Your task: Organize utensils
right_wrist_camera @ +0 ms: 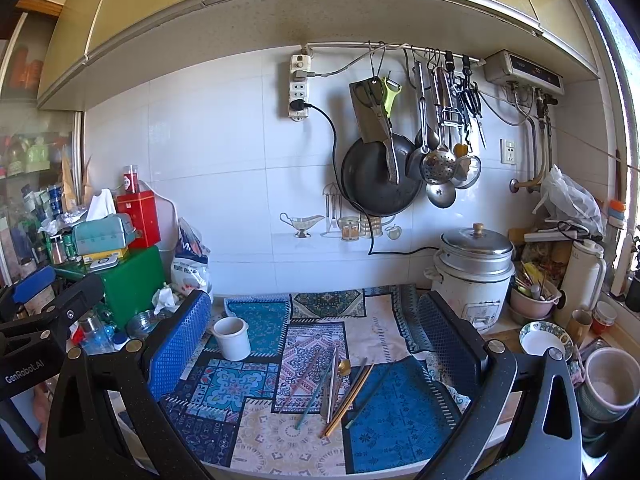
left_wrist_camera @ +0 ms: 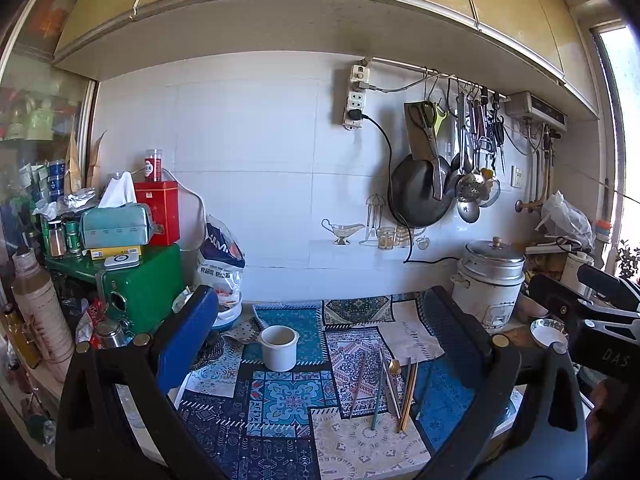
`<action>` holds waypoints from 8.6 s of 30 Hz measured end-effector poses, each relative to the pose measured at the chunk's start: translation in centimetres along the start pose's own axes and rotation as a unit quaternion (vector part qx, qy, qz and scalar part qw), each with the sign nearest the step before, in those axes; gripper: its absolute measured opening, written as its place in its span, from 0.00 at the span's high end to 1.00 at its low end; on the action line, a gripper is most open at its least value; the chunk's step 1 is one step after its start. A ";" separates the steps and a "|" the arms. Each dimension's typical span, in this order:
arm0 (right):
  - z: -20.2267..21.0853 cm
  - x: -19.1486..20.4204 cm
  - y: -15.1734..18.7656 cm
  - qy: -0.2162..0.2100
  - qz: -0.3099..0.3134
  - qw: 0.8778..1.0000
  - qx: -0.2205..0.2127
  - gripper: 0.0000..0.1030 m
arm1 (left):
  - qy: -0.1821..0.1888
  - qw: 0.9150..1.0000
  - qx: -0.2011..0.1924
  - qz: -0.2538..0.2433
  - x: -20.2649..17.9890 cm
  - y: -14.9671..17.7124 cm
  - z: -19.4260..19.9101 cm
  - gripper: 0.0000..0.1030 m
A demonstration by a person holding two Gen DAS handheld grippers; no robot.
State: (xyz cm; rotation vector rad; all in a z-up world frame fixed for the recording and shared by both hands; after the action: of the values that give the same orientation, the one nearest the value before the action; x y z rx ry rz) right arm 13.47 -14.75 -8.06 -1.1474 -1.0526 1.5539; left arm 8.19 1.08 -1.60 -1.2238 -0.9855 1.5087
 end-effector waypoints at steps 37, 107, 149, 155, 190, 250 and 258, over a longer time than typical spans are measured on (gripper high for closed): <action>0.2 0.0 -0.5 0.002 -0.001 1.000 -0.002 0.00 | -0.002 1.000 0.003 0.000 0.8 0.3 -0.5 0.00; -31.0 -9.3 26.3 -0.092 -0.124 0.880 0.450 0.47 | 0.041 0.829 0.556 -0.040 -6.2 33.3 -39.4 0.75; -35.1 -6.6 28.3 -0.069 -0.133 0.858 0.491 0.95 | 0.097 0.801 0.591 -0.003 -7.2 34.1 -40.0 0.96; -36.9 -5.9 27.6 -0.073 -0.115 0.866 0.482 0.95 | 0.088 0.802 0.591 0.004 -7.8 34.5 -40.3 0.95; -34.8 -5.5 28.1 -0.109 -0.115 0.858 0.488 0.86 | 0.066 0.864 0.500 0.008 -6.3 27.6 -37.8 0.96; -29.8 -4.1 12.6 -0.166 -0.052 0.946 0.275 1.00 | 0.056 0.929 0.361 0.063 -4.7 16.8 -36.0 0.96; -32.7 -3.5 18.7 -0.178 -0.068 0.906 0.377 0.89 | 0.040 0.929 0.361 0.070 -3.3 16.8 -36.0 0.96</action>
State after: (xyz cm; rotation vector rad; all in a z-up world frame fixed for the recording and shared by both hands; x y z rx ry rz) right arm 42.56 -18.60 -31.92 -0.2583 -0.6173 1.8516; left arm 41.02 -5.18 -23.39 -0.8125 -0.2280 1.6986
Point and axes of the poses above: each gripper's, at about its wrist camera, not at the fingertips, and z roughly against the way its jaws point, x to its left, y to its underside, the point moved 7 cm from there along -z, roughly the way its jaws point, and after that the axes turned 11 degrees about z, right-handed, at the moved point
